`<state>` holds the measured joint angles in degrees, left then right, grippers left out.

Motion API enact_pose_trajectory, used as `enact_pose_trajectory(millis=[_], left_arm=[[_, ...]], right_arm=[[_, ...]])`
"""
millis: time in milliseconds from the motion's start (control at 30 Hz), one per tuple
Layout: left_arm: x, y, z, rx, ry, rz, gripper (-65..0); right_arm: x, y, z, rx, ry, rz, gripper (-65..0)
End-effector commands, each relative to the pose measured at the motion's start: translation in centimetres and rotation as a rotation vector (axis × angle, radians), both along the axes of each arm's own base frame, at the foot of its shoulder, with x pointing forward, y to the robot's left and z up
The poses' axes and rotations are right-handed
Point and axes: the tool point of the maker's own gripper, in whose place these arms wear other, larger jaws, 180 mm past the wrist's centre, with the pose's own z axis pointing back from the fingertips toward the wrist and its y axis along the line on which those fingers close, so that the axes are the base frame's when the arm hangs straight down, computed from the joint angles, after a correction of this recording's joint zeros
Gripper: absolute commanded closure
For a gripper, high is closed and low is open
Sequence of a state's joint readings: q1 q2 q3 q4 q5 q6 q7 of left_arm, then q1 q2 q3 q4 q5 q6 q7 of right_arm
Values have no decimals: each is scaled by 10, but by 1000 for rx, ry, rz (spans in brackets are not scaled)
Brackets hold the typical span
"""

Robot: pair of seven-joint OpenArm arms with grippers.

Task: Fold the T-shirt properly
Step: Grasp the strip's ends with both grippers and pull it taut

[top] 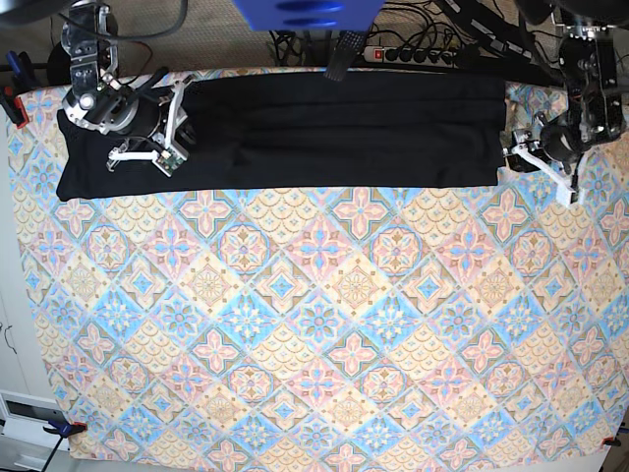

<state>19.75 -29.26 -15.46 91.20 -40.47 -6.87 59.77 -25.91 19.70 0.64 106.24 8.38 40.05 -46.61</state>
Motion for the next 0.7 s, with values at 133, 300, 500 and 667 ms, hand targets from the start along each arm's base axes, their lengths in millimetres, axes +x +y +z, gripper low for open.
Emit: enact_pose_trajectory(millis=[133,300,500,667], left_arm=[[-5,-13,-8,-6,53,-85,-271],[-20,-19,-27,-22,124,-95,-271],[-37,-19,-46,-37,188,-78,-271],[-45,-44,-54,-70,221,-142,-264]], right_arm=[[7,1,8,15,-34,4,-161],[8,1,8,17,-36,4,-161],[8,1,8,17,-36,4,-161],[7,5,8,27,-37,1,-161]])
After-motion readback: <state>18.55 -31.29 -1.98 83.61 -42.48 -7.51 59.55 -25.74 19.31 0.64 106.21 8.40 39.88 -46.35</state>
